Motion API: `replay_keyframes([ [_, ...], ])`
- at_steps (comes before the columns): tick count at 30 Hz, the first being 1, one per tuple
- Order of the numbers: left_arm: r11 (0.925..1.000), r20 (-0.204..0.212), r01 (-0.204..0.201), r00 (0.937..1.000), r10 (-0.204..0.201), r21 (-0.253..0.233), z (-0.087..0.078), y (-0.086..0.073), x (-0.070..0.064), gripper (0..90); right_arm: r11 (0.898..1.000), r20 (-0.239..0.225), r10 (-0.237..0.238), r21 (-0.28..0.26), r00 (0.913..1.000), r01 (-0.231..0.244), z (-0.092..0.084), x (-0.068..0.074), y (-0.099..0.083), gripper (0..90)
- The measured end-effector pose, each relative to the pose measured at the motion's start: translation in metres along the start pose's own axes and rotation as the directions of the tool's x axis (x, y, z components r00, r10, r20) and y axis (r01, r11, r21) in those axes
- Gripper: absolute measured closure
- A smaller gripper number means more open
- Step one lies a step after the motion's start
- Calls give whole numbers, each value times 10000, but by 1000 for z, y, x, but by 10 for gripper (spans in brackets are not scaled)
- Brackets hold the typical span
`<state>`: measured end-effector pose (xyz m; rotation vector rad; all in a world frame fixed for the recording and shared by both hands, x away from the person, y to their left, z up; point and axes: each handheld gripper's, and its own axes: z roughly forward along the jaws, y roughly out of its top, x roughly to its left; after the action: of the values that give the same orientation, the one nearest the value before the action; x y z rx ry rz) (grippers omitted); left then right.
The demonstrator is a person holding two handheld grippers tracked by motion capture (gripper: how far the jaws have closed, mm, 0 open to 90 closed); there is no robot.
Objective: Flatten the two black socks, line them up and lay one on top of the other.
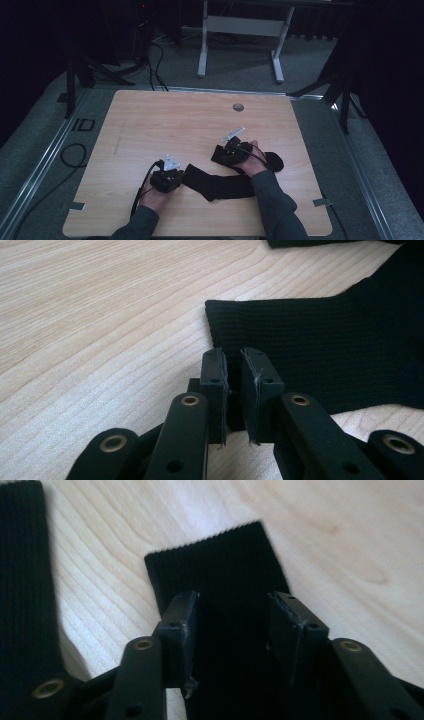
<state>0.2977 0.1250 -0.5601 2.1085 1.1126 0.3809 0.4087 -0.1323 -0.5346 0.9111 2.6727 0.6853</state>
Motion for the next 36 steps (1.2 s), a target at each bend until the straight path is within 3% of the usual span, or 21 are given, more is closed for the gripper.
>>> replay_keyframes([
  [2, 10000, -7, -20, 10000, 20, 13, 0, 0, 0, 808, 9994, -362, 333, 98, 9988, -330, 5, -2, -1, 499],
  [6, 10000, -32, -26, 10000, 26, 6, 0, 0, 0, 808, 9992, -432, 376, 125, 9984, -371, 5, -4, -1, 514],
  [8, 10000, -42, -22, 10000, 22, 9, 0, 0, -1, 808, 9988, -324, 474, 156, 9984, -469, 5, -5, 0, 567],
  [12, 10000, -32, -18, 10000, 18, 4, 0, 0, -1, 808, 9977, -121, 668, 119, 9977, -666, 5, -5, 1, 793],
  [19, 10000, 34, 30, 10000, -30, -17, 0, 0, 0, 808, 9945, -456, 1035, -142, 9936, -1042, 2, -5, 5, 836],
  [24, 10000, -30, -35, 10000, 35, 2, 0, 0, -1, 808, 9931, -554, 847, -770, 9949, -888, -21, 4, 11, 836],
  [27, 10000, -28, -23, 10000, 23, -9, 0, 0, 0, 808, 9850, -787, 902, -1399, 9928, -1006, -43, 8, 14, 836],
  [36, 10000, -43, 23, 10000, -23, -34, 0, 0, -1, 808, 9611, -1381, 783, -2525, 9873, -1115, -96, 35, 14, 835],
])
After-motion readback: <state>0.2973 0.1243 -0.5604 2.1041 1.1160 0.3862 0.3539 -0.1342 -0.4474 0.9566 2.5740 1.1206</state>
